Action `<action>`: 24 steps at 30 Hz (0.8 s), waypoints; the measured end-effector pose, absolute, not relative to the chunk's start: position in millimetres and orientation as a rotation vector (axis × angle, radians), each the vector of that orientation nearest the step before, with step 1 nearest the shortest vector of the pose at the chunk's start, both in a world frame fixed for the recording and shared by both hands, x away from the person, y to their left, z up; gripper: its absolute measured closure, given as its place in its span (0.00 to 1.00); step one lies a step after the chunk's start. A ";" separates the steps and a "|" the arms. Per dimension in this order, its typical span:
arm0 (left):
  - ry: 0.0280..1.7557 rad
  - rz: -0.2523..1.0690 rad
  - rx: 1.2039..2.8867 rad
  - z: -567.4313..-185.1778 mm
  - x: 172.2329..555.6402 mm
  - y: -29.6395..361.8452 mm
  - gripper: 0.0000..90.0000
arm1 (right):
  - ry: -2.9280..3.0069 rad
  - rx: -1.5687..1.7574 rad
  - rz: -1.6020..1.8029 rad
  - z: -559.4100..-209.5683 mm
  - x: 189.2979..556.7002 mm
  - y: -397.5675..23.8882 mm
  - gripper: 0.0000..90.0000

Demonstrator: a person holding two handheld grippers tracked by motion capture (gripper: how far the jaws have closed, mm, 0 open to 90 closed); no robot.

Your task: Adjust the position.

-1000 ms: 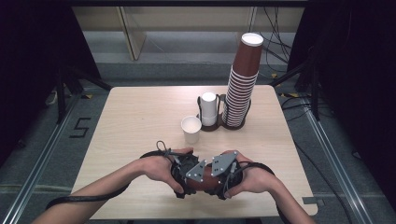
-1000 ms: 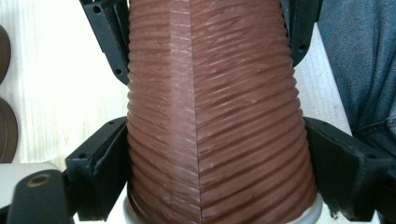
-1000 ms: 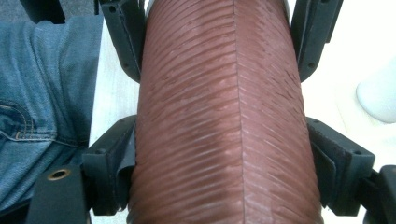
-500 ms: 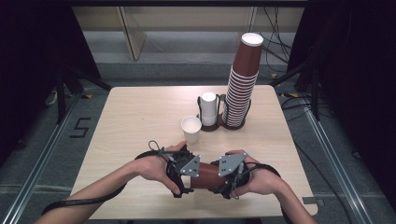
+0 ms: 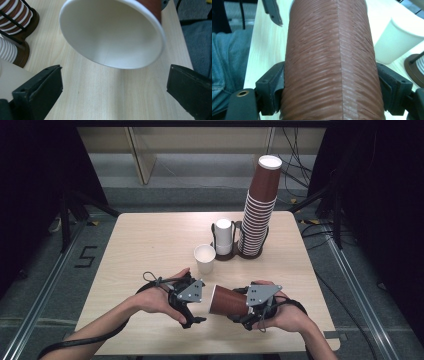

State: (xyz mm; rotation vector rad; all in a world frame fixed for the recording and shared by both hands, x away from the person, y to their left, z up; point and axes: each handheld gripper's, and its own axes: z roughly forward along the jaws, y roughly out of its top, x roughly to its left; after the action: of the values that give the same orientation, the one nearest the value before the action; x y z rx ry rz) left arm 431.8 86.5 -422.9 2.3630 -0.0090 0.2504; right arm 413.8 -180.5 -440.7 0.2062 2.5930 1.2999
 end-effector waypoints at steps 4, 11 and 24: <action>0.002 0.237 2.321 -422.7 432.3 89.3 0.00 | 2.543 0.252 1.363 -444.3 413.7 -187.8 0.23; 0.028 0.211 2.254 -419.1 433.5 90.3 0.00 | 2.465 0.275 1.454 -447.8 416.9 -197.1 0.23; 0.059 0.124 2.192 -414.1 438.3 81.2 0.00 | 2.445 0.276 1.538 -461.5 417.4 -203.3 0.23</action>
State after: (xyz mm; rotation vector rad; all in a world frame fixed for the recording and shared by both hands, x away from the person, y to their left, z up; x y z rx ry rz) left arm 438.3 81.2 -414.1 2.1920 0.0588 0.1236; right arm 417.4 -203.3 -461.5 0.2761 2.4453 1.5377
